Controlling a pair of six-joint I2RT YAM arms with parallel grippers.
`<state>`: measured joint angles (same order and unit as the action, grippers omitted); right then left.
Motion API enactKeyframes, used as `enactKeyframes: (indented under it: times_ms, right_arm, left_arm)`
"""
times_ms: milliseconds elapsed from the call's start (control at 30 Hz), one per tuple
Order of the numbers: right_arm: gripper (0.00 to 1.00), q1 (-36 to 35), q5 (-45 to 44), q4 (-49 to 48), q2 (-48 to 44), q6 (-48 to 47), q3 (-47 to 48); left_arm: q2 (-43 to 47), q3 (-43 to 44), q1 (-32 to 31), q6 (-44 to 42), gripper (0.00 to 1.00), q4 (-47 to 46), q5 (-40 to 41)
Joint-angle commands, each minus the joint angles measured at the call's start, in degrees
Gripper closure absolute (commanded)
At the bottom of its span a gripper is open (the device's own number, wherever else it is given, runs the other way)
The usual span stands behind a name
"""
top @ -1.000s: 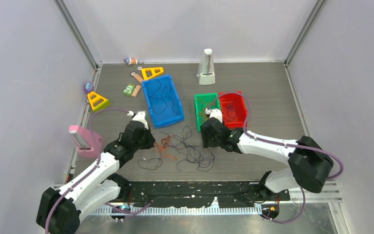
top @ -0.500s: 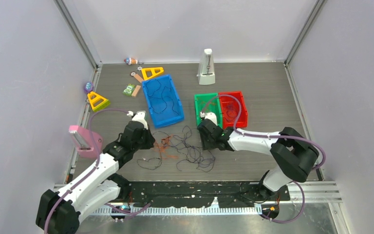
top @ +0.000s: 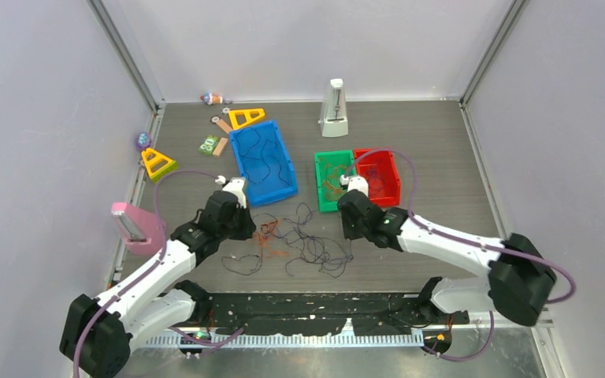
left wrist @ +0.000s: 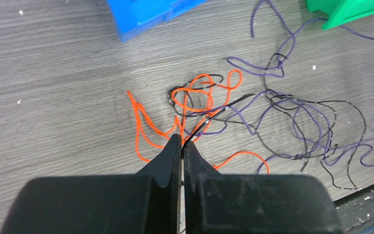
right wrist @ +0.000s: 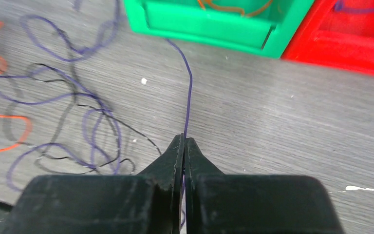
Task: Untangle the cables
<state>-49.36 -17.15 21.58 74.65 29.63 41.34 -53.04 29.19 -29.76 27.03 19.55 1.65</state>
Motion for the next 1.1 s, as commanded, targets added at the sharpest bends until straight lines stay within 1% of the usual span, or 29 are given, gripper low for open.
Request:
enactKeyframes:
  times_ms: [0,133,233,267,333,400,533,633,767,800,933,967,1067]
  right_arm:
    - [0.95,0.2,-0.2,-3.0,-9.4,-5.0,2.4]
    - [0.95,0.2,6.4,-6.0,-17.3,-11.2,3.8]
    - [0.94,0.2,9.4,-6.5,-21.7,-13.2,6.2]
    - [0.94,0.2,10.8,-6.3,-22.3,-14.2,7.8]
    - [0.95,0.2,12.4,-5.9,-23.9,-15.1,10.1]
    - [0.95,0.2,13.1,-5.4,-24.6,-15.9,12.2]
    - [0.95,0.2,13.4,-5.2,-25.6,-17.0,15.3]
    - [0.95,0.2,13.9,-4.3,-26.0,-17.5,17.7]
    - [0.95,0.2,12.1,-0.5,-25.5,-19.0,22.5]
    - [0.95,0.2,11.9,0.3,-25.3,-19.2,23.2]
    - [0.95,0.2,10.2,1.1,-25.5,-19.6,25.9]
    - [0.95,0.2,8.0,1.6,-25.0,-19.5,27.4]
    - [0.95,0.2,5.2,4.7,-23.5,-19.8,31.0]
  left_arm:
    - [0.5,3.4,-1.3,-1.7,1.0,0.2,-0.4]
    - [1.4,3.6,-1.3,-1.9,1.0,0.6,-0.1]
    - [1.8,3.9,-1.4,-2.4,0.93,0.6,-0.8]
    - [1.8,4.1,-1.4,-2.7,0.89,0.6,-1.2]
    - [2.2,4.4,-1.4,-3.1,0.74,0.6,-2.7]
    - [3.0,4.6,-1.6,-3.4,0.59,0.5,-3.7]
    - [6.0,4.2,-2.2,-3.8,0.33,-0.4,-4.2]
    - [8.7,4.3,-2.6,-4.1,0.17,-0.7,-4.9]
    - [11.6,4.5,-3.0,-5.7,0.03,-1.5,-6.2]
    - [12.1,4.6,-3.2,-5.9,0.01,-1.9,-6.4]
    - [13.9,5.3,-3.5,-5.9,0.0,-4.0,-6.9]
    - [14.2,5.5,-3.6,-6.0,0.0,-4.9,-7.1]
    - [14.6,6.6,-3.6,-6.2,0.01,-7.6,-6.8]
